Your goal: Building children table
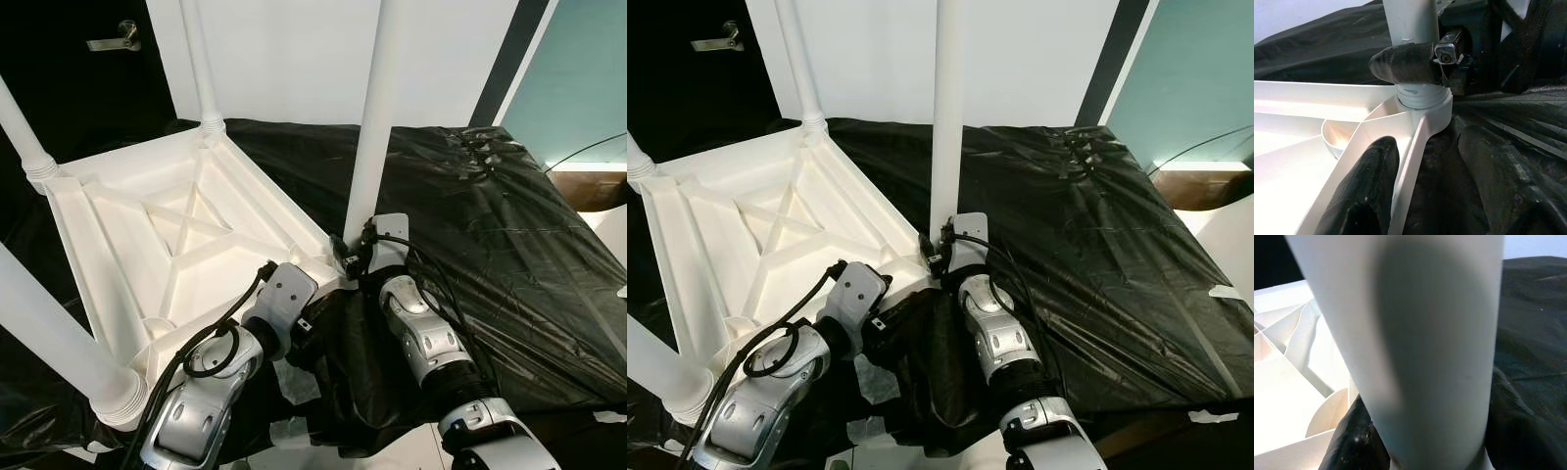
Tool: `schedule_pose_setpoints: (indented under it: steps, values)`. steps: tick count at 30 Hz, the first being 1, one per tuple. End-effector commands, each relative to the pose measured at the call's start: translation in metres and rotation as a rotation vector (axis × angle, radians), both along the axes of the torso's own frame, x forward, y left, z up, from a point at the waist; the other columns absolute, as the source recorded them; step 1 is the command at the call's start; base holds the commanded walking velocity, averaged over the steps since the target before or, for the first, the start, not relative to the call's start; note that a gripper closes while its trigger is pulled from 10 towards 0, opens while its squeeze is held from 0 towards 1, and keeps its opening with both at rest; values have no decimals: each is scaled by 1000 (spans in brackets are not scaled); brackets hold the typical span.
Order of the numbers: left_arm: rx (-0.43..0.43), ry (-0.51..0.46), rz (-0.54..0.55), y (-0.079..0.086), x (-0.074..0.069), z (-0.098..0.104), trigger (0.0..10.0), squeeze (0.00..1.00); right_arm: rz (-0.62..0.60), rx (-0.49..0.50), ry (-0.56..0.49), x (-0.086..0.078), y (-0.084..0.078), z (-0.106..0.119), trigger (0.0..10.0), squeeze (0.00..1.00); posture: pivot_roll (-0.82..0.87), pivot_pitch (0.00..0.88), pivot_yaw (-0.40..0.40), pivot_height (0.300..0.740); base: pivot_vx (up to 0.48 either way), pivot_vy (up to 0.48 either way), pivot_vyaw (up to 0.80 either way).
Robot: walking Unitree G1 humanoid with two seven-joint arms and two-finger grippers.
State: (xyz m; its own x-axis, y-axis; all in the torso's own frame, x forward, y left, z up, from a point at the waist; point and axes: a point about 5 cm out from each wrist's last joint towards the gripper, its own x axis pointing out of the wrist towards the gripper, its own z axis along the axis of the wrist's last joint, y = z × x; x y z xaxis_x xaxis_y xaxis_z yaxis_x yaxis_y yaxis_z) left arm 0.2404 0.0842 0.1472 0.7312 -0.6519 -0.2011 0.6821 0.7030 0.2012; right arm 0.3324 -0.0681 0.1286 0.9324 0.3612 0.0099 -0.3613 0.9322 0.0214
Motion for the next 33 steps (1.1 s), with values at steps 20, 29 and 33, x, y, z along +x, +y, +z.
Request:
schedule_pose_setpoints:
  steps: [20,29,33]
  values:
    - [-2,4,11,-1,-3,-1,10000,0,162,27,-43,-9,-40,4,10000,1000,130,22,-80,740,0,0,0]
    - [-2,2,25,1,-3,0,10000,0,386,-38,-32,7,-58,11,10000,0,147,24,-85,740,0,0,0]
    - [-2,0,31,2,-3,0,10000,0,455,-72,-22,11,-57,13,10000,0,147,24,-85,740,0,0,0]
